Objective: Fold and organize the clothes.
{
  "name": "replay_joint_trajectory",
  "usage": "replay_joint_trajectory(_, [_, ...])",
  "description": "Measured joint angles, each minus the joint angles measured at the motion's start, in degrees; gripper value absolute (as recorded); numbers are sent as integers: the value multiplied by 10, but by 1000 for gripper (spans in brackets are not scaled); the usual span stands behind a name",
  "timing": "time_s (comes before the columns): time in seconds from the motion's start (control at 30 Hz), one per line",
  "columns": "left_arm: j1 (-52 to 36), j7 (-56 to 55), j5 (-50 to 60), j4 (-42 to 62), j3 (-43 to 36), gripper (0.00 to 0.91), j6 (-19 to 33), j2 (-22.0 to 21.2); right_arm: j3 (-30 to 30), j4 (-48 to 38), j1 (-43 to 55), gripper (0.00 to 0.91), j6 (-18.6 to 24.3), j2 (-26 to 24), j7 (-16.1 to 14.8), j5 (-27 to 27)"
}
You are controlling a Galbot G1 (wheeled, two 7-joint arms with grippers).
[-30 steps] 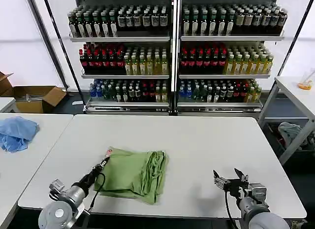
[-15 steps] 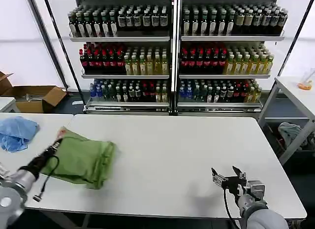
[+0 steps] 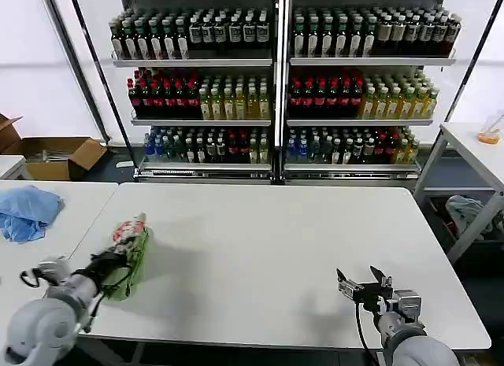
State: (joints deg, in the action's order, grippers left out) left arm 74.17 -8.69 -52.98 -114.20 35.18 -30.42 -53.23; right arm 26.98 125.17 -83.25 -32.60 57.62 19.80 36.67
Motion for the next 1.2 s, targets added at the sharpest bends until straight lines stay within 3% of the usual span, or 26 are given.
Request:
replay_joint_trajectory(0.43, [-179, -76, -16, 45, -207, 30, -2, -81, 14, -2, -10, 907, 0, 1, -1, -2])
replay_joint_trajectory(0.47, [-192, -78, -21, 50, -216, 736, -1, -89, 15, -2, -10, 907, 0, 1, -1, -2])
replay_joint_trajectory(0.5, [-204, -80, -26, 56, -227, 907, 1, -98, 15, -1, -10, 907, 0, 0, -2, -2])
replay_joint_trajectory(0.87, [-270, -60, -26, 105, -307, 907, 14, -151, 2, -2, 8, 907, 5, 0, -14, -2])
replay_joint_trajectory(1.2, [-245, -48, -81, 49, -270, 907, 31, -129, -69, -27, 91, 907, 11, 5, -9, 59])
